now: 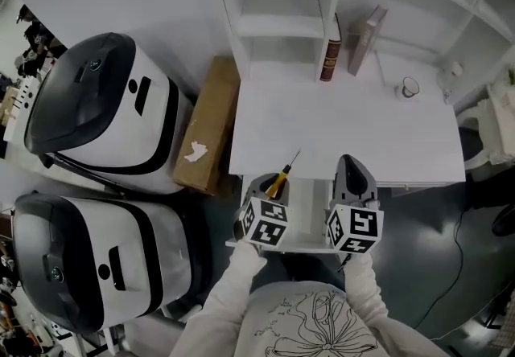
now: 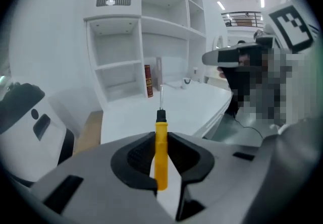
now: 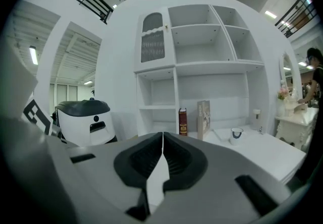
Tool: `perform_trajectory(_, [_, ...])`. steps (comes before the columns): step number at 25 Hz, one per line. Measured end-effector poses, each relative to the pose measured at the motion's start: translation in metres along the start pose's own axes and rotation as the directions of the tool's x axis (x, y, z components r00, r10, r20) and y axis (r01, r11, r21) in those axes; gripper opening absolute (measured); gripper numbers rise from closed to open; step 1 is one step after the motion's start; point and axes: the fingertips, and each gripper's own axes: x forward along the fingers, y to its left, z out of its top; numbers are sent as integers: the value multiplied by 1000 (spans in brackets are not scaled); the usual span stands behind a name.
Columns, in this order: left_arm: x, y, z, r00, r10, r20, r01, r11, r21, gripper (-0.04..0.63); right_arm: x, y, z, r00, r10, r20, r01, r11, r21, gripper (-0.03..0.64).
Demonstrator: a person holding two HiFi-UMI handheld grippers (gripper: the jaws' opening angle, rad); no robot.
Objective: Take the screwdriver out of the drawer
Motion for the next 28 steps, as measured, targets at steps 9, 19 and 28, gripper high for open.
perform_trajectory(9, [-53,37,68,967,158,202,-137,984,-114,71,-1,7,49,995,29,95,-29,1000,1,3])
perform_trajectory(19, [-94,62,113,888,274,370,-196,952,-235,71,0,16,81,987,58,152,-56,998,-16,3])
perform_trajectory(28, [-120,60,126,839,326,434,-216,934,-284,71,-3,20,88,983,75,165,-71,997,-34,3])
